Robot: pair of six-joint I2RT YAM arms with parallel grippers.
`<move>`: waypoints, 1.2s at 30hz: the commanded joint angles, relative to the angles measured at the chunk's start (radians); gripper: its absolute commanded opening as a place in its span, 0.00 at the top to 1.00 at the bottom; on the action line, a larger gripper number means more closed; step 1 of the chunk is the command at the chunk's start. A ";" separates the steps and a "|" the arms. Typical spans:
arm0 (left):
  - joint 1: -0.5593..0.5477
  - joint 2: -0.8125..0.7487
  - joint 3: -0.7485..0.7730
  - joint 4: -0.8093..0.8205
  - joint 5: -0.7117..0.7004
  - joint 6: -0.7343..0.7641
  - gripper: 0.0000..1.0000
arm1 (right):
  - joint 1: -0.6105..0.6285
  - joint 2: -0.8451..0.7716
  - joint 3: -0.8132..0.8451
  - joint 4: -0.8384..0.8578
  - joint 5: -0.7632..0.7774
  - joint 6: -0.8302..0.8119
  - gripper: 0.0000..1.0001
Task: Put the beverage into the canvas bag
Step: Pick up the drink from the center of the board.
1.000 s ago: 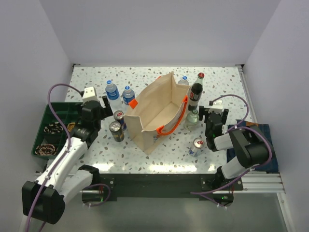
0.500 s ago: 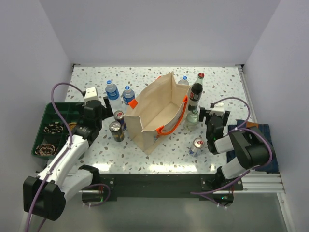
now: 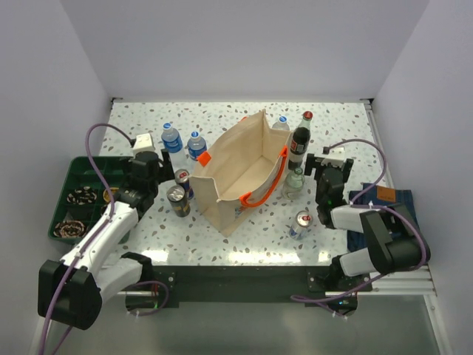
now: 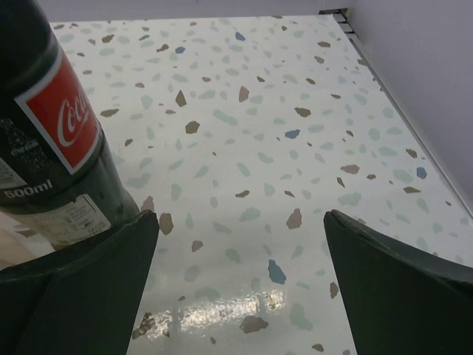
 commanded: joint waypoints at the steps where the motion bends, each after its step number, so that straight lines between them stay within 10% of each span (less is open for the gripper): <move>1: -0.002 -0.001 0.030 0.040 -0.005 0.022 0.00 | 0.007 -0.060 0.012 -0.053 0.036 -0.001 0.01; 14: -0.002 -0.018 0.003 0.071 0.005 0.026 0.00 | 0.007 -0.373 0.088 -0.346 0.145 -0.060 0.01; 28: -0.002 -0.053 -0.002 0.072 0.050 0.033 0.00 | 0.007 -0.404 0.632 -1.403 0.090 0.247 0.10; 36: -0.002 -0.065 0.006 0.071 0.095 0.025 0.00 | 0.005 -0.358 0.899 -1.633 -0.117 0.339 0.13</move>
